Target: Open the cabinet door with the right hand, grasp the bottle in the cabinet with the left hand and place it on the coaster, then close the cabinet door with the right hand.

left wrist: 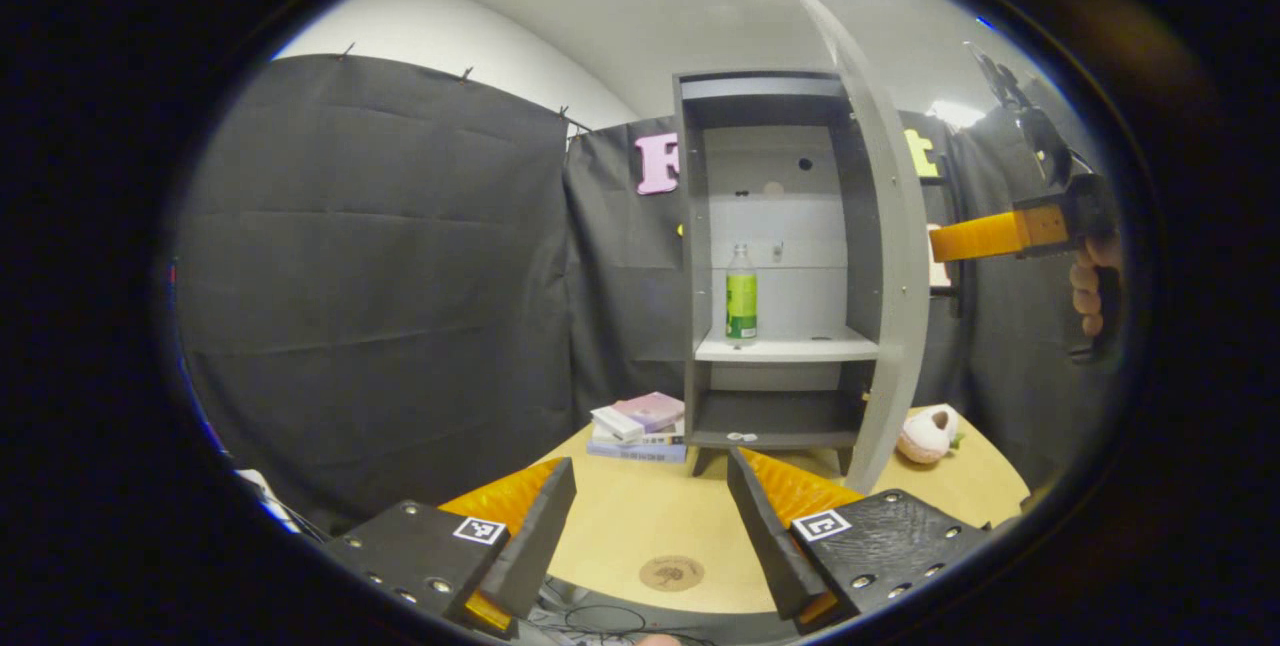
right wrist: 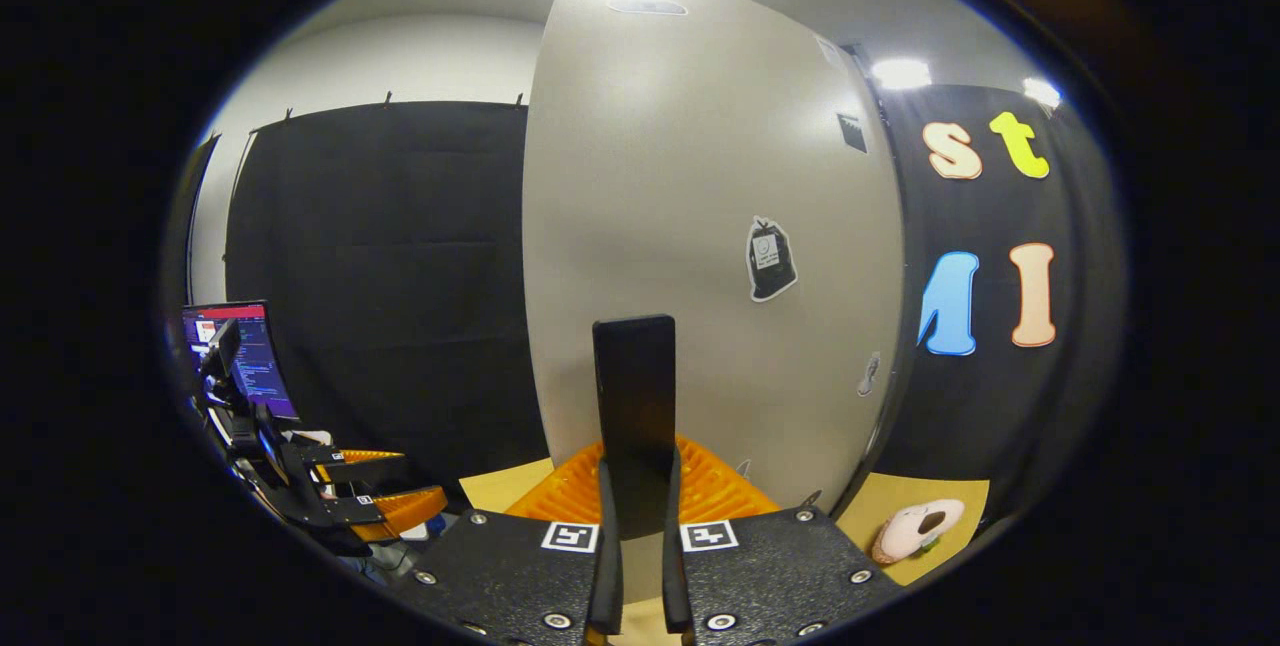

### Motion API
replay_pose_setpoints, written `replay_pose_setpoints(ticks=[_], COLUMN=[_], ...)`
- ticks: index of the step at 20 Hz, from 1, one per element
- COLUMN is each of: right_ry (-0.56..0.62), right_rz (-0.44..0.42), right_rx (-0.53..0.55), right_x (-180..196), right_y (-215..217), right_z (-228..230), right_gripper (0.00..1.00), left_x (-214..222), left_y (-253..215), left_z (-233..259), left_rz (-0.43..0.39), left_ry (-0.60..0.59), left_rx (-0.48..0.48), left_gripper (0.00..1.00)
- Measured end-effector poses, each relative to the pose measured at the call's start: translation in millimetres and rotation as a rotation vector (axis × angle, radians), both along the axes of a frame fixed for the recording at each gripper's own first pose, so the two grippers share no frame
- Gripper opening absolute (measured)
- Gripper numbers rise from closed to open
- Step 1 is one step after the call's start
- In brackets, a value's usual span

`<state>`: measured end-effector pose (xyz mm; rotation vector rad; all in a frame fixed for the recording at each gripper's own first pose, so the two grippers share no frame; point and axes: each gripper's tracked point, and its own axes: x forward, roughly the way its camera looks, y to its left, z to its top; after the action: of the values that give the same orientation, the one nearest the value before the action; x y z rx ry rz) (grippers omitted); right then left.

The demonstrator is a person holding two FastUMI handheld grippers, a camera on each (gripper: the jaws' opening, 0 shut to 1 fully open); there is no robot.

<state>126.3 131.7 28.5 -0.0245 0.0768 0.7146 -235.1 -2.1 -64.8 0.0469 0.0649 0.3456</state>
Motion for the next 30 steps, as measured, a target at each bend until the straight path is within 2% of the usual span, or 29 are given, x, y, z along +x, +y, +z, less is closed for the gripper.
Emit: replay_pose_setpoints(ticks=[1,2,6,11,13,16,18,20,22,25,29,30], right_ry=[-0.004,-0.007,-0.013,-0.022,-0.028,-0.073,-0.074,-0.044,-0.037,-0.029,-0.023,-0.042], right_rz=[-0.015,-0.03,-0.095,-0.183,-0.226,-0.316,-0.336,-0.342,-0.365,-0.403,-0.394,-0.397], right_rx=[-0.004,-0.007,-0.011,-0.007,-0.008,-0.081,-0.094,-0.051,-0.046,-0.029,0.029,0.028], right_x=[0.7,2.1,-3.8,-21.7,-20.2,-22.4,-30.2,-35.4,-31.2,-27.1,-26.0,-28.0], right_y=[-3.8,-6.7,-25.3,-69.1,-80.1,-99.8,-105.5,-97.6,-98.7,-102.7,-110.6,-113.1], right_z=[-0.1,-0.4,0.2,-6.4,-5.3,-4.8,-5.9,-10.7,-8.1,-9.6,-5.8,-2.8], right_gripper=[0.16,0.16,0.16,0.15,0.15,0.14,0.14,0.14,0.14,0.14,0.14,0.14], left_x=[4.1,6.0,19.4,40.4,48.3,61.4,74.3,92.7,113.5,151.7,208.9,223.9], left_y=[-5.0,-8.8,-32.5,-51.7,-56.6,-58.4,-58.1,-55.4,-51.5,-44.1,-37.8,-37.7], left_z=[-0.3,0.3,-1.4,3.6,7.2,6.6,4.6,1.6,2.8,10.7,30.2,33.5], left_rz=[-0.009,-0.021,-0.065,-0.113,-0.129,-0.147,-0.162,-0.176,-0.184,-0.205,-0.239,-0.25], left_ry=[-0.005,-0.006,-0.01,-0.012,-0.016,-0.01,-0.002,0.004,-0.002,-0.009,-0.042,-0.046], left_rx=[-0.004,-0.008,0.005,-0.002,0.006,0.013,0.014,0.002,0.008,0.022,0.053,0.059], left_gripper=[0.92,0.88,0.88,0.88,0.94,0.94,0.94,0.94,0.88,0.88,0.88,0.94])
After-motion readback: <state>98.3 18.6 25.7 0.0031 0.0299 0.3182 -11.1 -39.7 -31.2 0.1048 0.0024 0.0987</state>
